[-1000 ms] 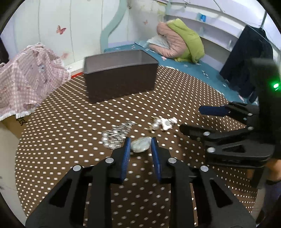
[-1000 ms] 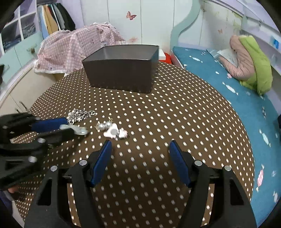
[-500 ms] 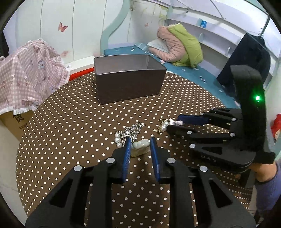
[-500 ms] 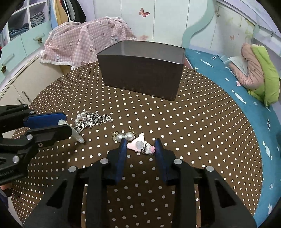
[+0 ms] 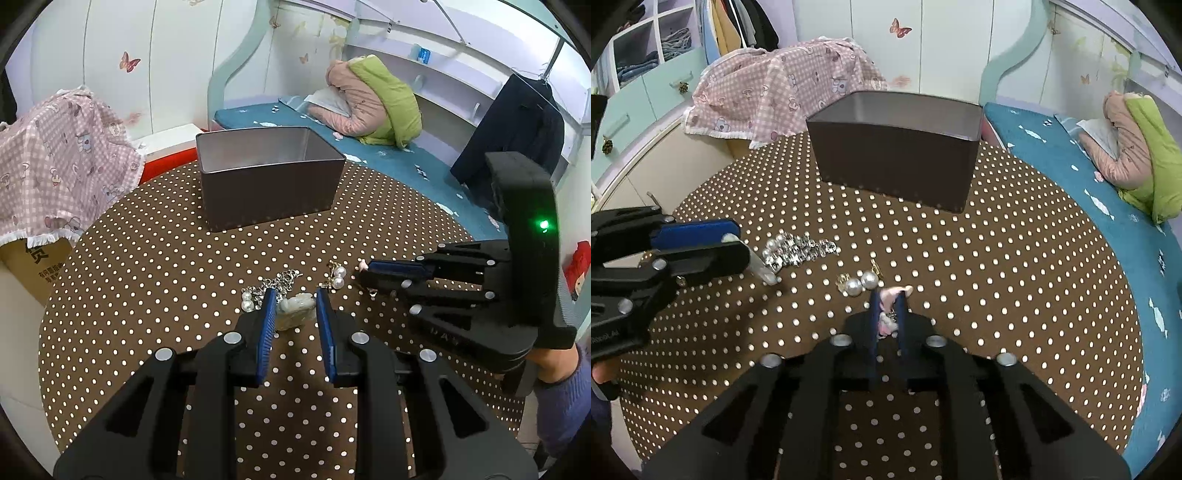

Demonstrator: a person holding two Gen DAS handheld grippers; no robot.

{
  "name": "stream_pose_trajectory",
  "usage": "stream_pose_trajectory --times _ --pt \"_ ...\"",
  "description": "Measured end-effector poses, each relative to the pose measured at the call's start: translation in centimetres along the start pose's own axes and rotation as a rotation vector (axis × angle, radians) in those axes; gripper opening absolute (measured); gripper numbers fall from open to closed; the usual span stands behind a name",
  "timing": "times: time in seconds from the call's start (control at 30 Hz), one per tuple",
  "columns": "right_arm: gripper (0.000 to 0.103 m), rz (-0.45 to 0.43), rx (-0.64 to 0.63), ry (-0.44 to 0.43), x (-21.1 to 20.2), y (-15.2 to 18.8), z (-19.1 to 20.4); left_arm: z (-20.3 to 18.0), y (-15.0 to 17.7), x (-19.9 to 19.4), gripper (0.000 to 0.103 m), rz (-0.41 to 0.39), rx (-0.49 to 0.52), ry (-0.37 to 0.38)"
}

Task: Organize jewelry
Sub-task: 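Carry the jade pendant and pink charm into the box and open both tools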

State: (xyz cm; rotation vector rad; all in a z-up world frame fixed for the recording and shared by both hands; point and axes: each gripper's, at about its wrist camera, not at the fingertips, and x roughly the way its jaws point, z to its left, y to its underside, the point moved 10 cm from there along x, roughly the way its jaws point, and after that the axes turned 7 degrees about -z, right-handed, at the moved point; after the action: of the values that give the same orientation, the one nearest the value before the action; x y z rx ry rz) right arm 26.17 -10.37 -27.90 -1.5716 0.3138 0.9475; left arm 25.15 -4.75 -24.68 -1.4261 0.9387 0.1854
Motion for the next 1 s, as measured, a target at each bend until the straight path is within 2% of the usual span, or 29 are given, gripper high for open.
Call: stream_pose_trajectory --times 0.07,0.2,0.23,0.33,0.57,0.87,1.0 --pt "0.023 0.002 0.011 -0.007 0.2 0.3 0.0 -0.1 0.1 0.0 0.022 0.003 0.002 0.001" --pt "0.025 -0.008 0.006 -0.014 0.3 0.2 0.0 -0.4 0.2 0.1 0.022 0.008 0.004 0.005" --pt "0.024 -0.011 0.0 -0.009 0.4 0.1 0.0 -0.5 0.1 0.1 0.022 0.006 0.004 0.006" --pt "0.011 -0.017 -0.016 0.026 0.6 -0.1 -0.4 -0.7 -0.1 0.2 0.022 0.005 -0.003 0.015" --pt "0.01 -0.034 -0.003 0.016 0.0 -0.5 -0.5 -1.2 -1.7 -0.1 0.022 -0.013 0.004 0.041" --pt "0.01 -0.151 0.026 -0.055 -4.5 -6.3 -0.6 -2.0 -7.2 -1.4 0.022 -0.095 0.043 0.063" --pt "0.01 -0.199 0.044 -0.063 -5.6 -9.7 -1.2 -1.5 -10.9 -1.1 0.022 -0.128 0.062 0.032"
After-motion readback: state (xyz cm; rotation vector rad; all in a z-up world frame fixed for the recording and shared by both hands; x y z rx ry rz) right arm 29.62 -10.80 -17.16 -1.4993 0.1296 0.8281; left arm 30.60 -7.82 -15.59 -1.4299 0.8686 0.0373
